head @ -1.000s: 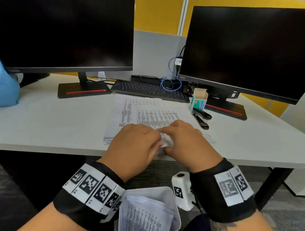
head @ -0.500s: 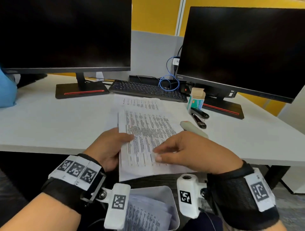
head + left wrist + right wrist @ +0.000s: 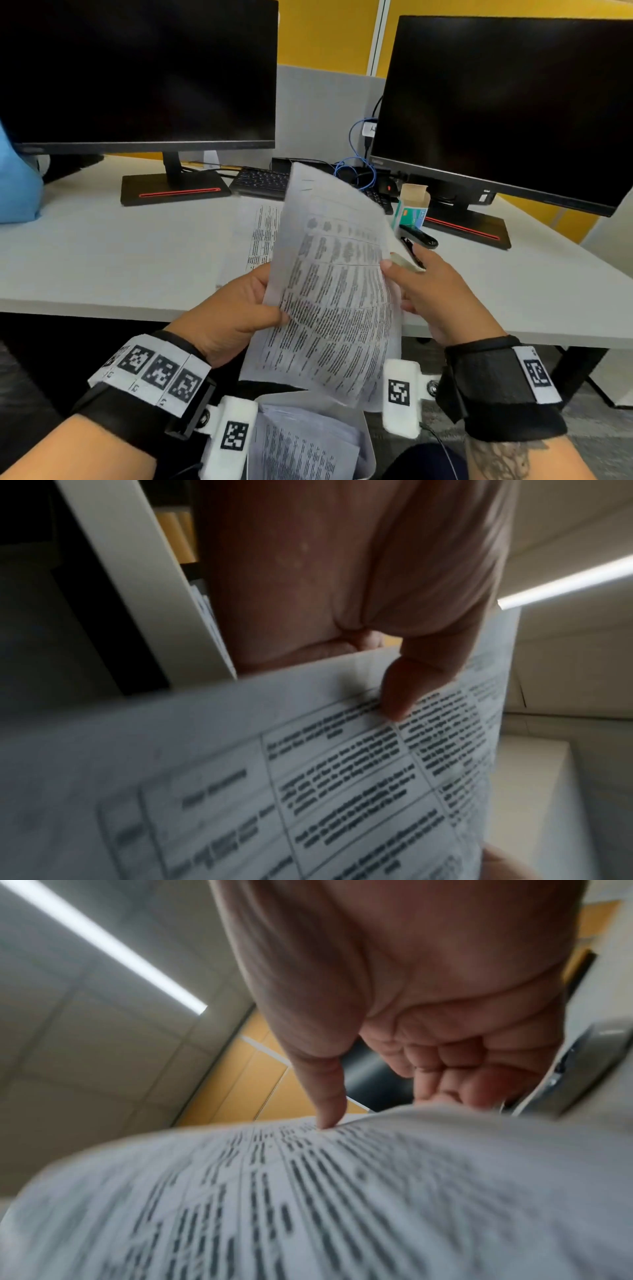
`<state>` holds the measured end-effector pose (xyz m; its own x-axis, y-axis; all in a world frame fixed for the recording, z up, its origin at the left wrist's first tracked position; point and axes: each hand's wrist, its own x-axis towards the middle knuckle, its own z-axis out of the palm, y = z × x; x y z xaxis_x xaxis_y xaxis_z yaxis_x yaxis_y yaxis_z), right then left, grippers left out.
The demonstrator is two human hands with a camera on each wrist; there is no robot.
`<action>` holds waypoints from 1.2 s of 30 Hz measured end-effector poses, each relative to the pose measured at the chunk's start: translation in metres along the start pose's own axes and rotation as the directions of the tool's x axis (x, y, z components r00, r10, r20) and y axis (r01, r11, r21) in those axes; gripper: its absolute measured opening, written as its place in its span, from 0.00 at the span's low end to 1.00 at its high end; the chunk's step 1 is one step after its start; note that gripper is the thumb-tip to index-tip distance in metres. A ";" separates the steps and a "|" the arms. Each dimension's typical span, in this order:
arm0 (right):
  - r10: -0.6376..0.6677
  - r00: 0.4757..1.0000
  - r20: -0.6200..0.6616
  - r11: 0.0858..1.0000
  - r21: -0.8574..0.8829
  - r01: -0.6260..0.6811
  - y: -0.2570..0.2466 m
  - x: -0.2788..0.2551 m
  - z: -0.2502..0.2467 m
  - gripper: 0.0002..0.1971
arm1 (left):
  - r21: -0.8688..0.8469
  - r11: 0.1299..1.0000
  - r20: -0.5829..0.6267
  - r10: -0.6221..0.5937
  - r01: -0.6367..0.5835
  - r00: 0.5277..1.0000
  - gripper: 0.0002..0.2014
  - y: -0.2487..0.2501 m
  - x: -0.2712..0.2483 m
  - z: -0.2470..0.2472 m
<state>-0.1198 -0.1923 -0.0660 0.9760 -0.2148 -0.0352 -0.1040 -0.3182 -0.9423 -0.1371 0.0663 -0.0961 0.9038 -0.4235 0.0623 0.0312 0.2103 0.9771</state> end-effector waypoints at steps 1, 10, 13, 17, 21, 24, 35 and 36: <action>0.005 1.000 -0.002 0.997 0.076 -0.005 0.000 0.001 -0.002 0.38 | 0.040 0.999 -0.011 0.006 -0.005 1.000 0.24 0.002 -0.001 0.000; -0.140 0.989 -0.054 0.982 -0.136 0.132 -0.007 0.000 -0.010 0.04 | 0.080 0.987 -0.387 0.158 -0.138 0.908 0.13 0.027 0.003 0.011; -0.237 0.947 -0.217 0.894 -0.430 0.125 -0.009 0.005 -0.009 0.13 | 0.214 0.968 -0.393 0.210 -0.133 0.895 0.11 0.028 0.003 0.008; -0.091 0.984 -0.154 0.658 -0.751 -0.057 -0.001 0.025 -0.005 0.23 | 0.343 0.934 -0.386 0.240 -0.103 0.891 0.10 0.024 0.002 0.013; 0.002 0.983 -0.182 0.651 -0.746 -0.139 0.002 0.036 -0.002 0.13 | 0.388 0.915 -0.359 0.258 -0.108 0.897 0.09 0.026 0.000 0.020; 0.013 0.978 -0.210 0.681 -0.714 -0.162 -0.002 0.036 -0.007 0.14 | 0.443 0.889 -0.331 0.284 -0.118 0.900 0.10 0.029 -0.003 0.021; -0.313 0.911 -0.267 0.730 0.546 0.411 -0.065 -0.029 -0.004 0.29 | 0.631 0.768 -0.263 0.345 -0.110 0.901 0.07 0.034 -0.002 0.050; -0.335 0.918 -0.212 0.703 0.593 0.393 -0.070 -0.035 0.002 0.30 | 0.640 0.760 -0.260 0.356 -0.116 0.898 0.09 0.035 -0.003 0.056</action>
<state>-0.1462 -0.1610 0.0002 0.8903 -0.2867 0.3539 0.4243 0.2395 -0.8733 -0.1632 0.0254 -0.0510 0.9334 -0.0764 0.3507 -0.3542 -0.3549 0.8652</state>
